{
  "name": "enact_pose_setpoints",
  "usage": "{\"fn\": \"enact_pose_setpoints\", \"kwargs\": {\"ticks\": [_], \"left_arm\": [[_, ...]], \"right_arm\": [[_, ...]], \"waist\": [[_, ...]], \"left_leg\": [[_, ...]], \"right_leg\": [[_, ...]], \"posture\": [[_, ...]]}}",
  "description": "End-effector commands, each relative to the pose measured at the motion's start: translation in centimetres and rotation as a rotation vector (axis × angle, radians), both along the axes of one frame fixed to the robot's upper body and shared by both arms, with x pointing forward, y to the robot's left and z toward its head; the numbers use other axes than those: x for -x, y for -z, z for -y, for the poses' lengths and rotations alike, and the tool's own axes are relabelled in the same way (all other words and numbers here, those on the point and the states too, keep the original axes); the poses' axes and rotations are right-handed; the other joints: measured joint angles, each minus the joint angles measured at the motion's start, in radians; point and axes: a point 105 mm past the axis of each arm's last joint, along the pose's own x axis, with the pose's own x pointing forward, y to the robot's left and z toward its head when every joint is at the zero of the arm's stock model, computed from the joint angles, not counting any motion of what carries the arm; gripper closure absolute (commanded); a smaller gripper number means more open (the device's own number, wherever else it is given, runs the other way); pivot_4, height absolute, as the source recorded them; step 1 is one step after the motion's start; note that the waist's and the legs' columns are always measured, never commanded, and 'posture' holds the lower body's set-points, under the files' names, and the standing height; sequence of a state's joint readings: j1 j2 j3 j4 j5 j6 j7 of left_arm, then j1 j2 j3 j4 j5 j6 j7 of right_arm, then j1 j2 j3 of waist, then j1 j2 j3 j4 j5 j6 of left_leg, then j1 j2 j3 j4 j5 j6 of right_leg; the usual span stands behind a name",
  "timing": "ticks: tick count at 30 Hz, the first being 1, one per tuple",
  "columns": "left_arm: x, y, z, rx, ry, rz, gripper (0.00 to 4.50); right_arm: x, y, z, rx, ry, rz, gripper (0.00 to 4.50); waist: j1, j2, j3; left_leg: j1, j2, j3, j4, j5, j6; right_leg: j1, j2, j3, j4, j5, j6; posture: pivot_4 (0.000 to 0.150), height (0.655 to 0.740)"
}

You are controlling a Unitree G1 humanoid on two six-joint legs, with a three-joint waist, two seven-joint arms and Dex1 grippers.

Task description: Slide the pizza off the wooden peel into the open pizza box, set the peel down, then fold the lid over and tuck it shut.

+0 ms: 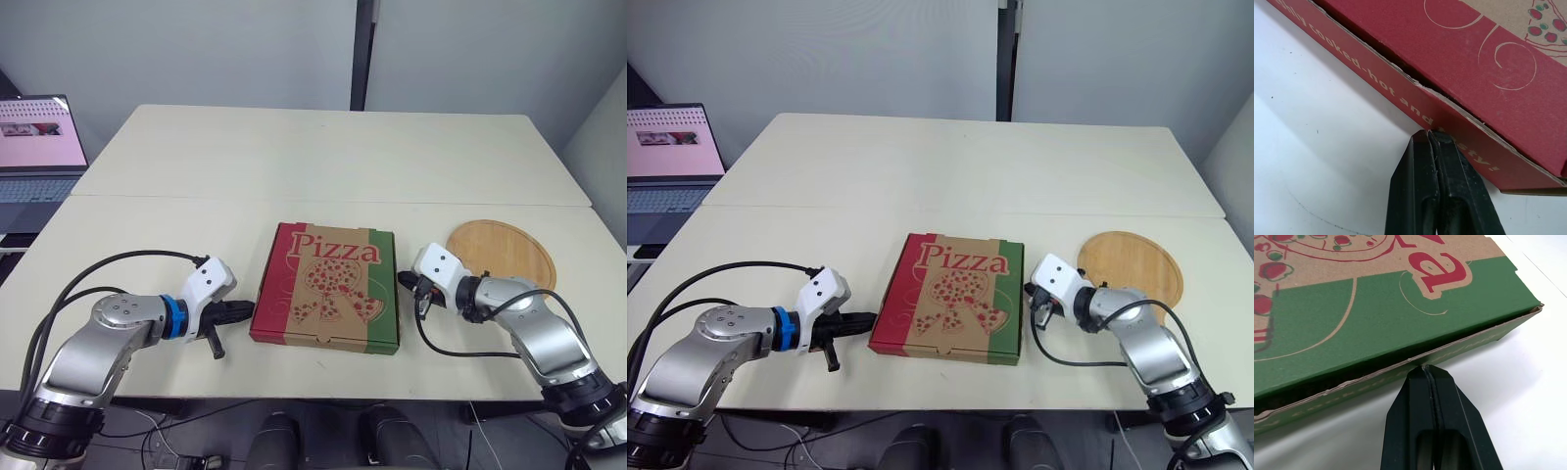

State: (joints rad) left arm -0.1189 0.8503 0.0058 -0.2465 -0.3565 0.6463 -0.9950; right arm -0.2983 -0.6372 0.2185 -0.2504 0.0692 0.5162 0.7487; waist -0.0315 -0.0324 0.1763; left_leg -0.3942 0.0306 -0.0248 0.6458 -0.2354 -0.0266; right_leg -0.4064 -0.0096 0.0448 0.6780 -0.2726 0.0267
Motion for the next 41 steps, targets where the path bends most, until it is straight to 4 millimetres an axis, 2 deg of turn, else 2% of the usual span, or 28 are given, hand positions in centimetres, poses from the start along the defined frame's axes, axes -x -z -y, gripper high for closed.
{"fn": "enact_pose_setpoints", "kwargs": {"ticks": [1,15,20,24,27,29,31,34,36,41], "left_arm": [[0.2,-0.7,1.0,0.021,0.041,0.021,4.5],[0.0,-0.8,0.6,0.034,0.009,0.021,4.5],[-0.7,-1.4,-2.2,-0.028,-0.067,0.068,4.5],[-1.7,-3.5,-8.1,-0.129,-0.205,0.189,4.5],[-1.6,-3.7,-10.6,-0.181,-0.268,0.19,4.5],[-1.0,-3.9,-13.2,-0.239,-0.325,0.219,4.5],[-0.6,-4.3,-14.9,-0.244,-0.387,0.238,4.5],[-0.1,-4.3,-16.2,-0.187,-0.454,0.223,4.5],[0.3,-3.9,-16.3,-0.185,-0.452,0.205,4.5],[0.4,-3.5,-15.8,-0.163,-0.439,0.182,4.5]], "right_arm": [[-0.3,-1.3,-0.3,-0.007,-0.018,0.047,4.48],[-0.5,-1.7,0.1,0.007,-0.021,0.063,4.48],[-0.4,-2.9,2.0,0.012,0.022,0.091,4.48],[1.0,-5.0,6.0,-0.011,0.058,0.125,4.48],[1.4,-5.7,8.1,-0.003,0.096,0.15,4.48],[2.0,-5.8,11.9,0.062,0.169,0.144,4.48],[2.7,-5.9,14.9,0.107,0.231,0.118,4.48],[3.8,-5.8,19.3,0.169,0.324,0.065,4.48],[3.8,-6.0,21.2,0.191,0.377,0.075,4.48],[3.4,-6.1,22.5,0.193,0.41,0.088,4.48]], "waist": [[0.0,0.0,0.0],[0.0,0.0,0.0],[0.001,0.0,0.0],[0.002,0.0,0.0],[0.002,0.0,0.001],[0.001,0.0,0.001],[0.002,0.001,0.001],[0.002,0.0,0.001],[0.002,0.0,0.001],[-0.002,0.0,0.001]], "left_leg": [[0.0,0.0,0.0,0.0,0.0,0.0],[0.0,0.0,0.0,0.0,0.0,0.0],[0.0,0.0,0.0,0.0,0.0,0.0],[-0.001,0.0,-0.001,-0.001,0.0,0.0],[0.0,0.0,0.0,-0.002,0.0,0.0],[0.0,0.0,0.001,-0.001,0.0,0.0],[0.0,0.0,0.001,-0.002,0.0,0.0],[0.0,0.0,0.002,-0.002,0.0,0.0],[0.001,0.0,0.002,-0.002,0.0,0.0],[0.003,0.0,0.005,-0.002,0.0,0.0]], "right_leg": [[0.0,0.0,0.0,0.0,0.0,0.0],[0.0,0.0,0.0,0.0,0.0,0.0],[0.0,0.0,0.0,0.0,0.0,0.0],[-0.001,0.0,-0.001,0.0,-0.001,-0.001],[-0.001,0.0,-0.001,-0.001,-0.002,-0.001],[-0.001,-0.001,-0.001,-0.001,-0.003,0.001],[-0.001,-0.003,-0.001,-0.001,-0.003,0.001],[0.0,-0.005,-0.001,-0.001,-0.003,0.002],[0.0,-0.007,-0.002,-0.002,-0.003,0.002],[0.0,-0.008,-0.001,-0.001,-0.003,0.002]], "posture": [[0.15,0.7325],[0.15,0.7325],[0.15,0.7325],[0.15,0.7325],[0.15,0.7325],[0.15,0.7325],[0.15,0.7325],[0.15,0.7325],[0.15,0.7325],[0.15,0.7325]]}}
